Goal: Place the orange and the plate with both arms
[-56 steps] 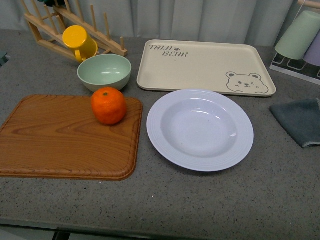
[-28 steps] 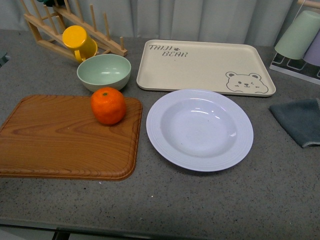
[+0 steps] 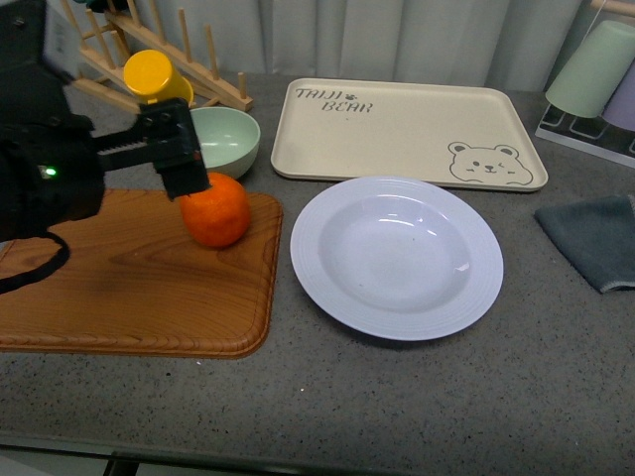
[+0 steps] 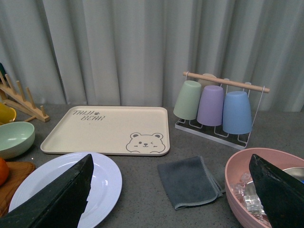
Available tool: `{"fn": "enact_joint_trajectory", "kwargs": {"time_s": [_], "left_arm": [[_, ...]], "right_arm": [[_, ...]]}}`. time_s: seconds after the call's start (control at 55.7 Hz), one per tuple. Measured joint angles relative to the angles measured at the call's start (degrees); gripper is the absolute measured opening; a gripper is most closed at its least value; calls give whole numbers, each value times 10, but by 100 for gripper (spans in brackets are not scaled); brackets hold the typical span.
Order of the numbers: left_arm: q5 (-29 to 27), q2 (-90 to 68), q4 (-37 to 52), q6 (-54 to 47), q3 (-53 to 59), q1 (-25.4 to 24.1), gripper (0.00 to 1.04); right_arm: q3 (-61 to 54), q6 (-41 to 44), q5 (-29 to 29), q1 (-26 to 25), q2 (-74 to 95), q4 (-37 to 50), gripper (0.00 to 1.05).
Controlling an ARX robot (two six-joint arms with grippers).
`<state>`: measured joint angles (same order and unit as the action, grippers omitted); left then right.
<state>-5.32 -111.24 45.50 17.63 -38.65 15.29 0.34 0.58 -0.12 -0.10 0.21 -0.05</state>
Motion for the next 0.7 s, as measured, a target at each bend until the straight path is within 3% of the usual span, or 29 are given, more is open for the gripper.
{"fn": "enact_joint_trajectory", "kwargs": {"time_s": [0.197, 0.61, 0.7], "left_arm": [[31, -83, -19, -24, -72, 12, 98], [26, -167, -44, -41, -150, -4, 98], [26, -170, -47, -40, -156, -5, 89]], "right_arm": [[0, 0, 0, 0, 0, 0, 96], [0, 0, 0, 0, 0, 0, 96], [0, 0, 0, 0, 0, 0, 96]]}}
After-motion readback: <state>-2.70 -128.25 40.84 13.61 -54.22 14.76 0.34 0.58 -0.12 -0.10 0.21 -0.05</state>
